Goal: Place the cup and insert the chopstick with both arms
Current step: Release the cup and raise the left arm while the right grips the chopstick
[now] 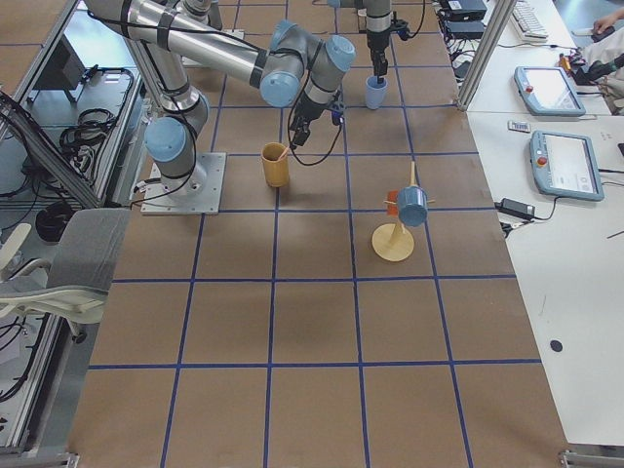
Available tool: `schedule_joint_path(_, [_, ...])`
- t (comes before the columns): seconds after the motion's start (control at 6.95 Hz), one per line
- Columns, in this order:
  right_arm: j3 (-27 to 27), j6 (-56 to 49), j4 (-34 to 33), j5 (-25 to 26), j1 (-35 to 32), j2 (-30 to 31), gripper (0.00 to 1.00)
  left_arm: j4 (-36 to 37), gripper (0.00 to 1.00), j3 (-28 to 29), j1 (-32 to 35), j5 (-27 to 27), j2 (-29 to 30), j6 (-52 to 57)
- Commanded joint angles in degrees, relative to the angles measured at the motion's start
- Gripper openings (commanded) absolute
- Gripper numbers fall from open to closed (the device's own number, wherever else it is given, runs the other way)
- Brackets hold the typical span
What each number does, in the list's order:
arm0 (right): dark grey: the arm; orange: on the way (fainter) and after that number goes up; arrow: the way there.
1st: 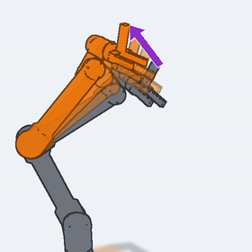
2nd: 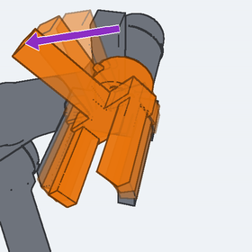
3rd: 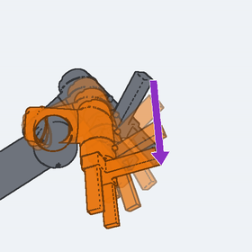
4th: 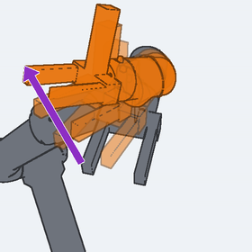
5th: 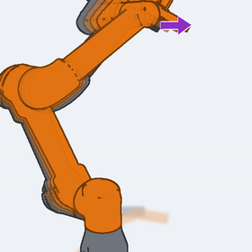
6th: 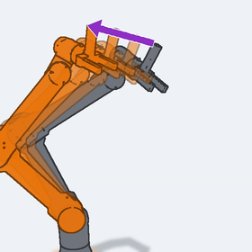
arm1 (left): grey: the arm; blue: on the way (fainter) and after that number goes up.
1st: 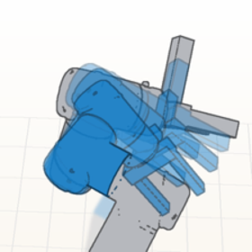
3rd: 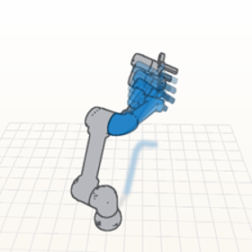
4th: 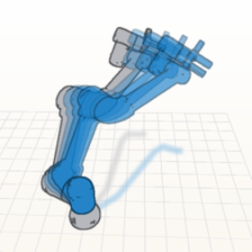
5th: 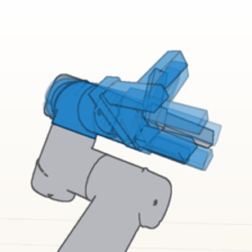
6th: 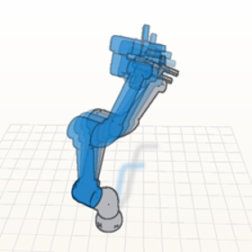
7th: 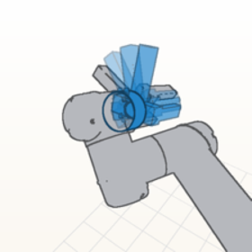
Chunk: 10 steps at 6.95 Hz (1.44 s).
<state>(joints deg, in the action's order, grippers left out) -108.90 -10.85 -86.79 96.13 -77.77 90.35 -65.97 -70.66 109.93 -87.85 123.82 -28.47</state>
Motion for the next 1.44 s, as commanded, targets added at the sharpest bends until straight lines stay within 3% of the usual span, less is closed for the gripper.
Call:
schedule_joint_path(0.0, [-0.1, -0.3, -2.5, 0.0, 0.5, -1.2, 0.67, -15.2, 1.0, 3.7, -3.9, -2.0, -6.1, 7.2])
schedule_joint_path(0.29, [0.2, 0.3, -2.1, 0.1, 0.5, -1.1, 0.66, -21.4, 1.0, 0.9, -10.5, -2.5, -12.3, 13.7])
schedule_joint_path(0.43, [0.2, 0.3, -1.2, 0.3, 0.6, -1.1, 0.58, -21.9, 1.0, -3.1, -11.1, -5.1, -16.0, 15.2])
schedule_joint_path(0.58, [0.2, 0.3, 0.3, 0.8, 0.6, -1.1, 0.55, -21.6, 1.0, -6.9, -12.4, -6.0, -19.4, 15.6])
schedule_joint_path(0.86, [0.4, 0.4, 0.9, 0.9, 0.6, -1.0, 0.5, -22.7, 1.0, -11.2, -18.2, -6.1, -25.4, 28.0])
schedule_joint_path(1.29, [0.6, 0.4, 1.3, 0.5, 0.6, -1.0, 0.45, -18.6, 1.0, -20.0, -20.9, -5.6, -32.3, 27.8])
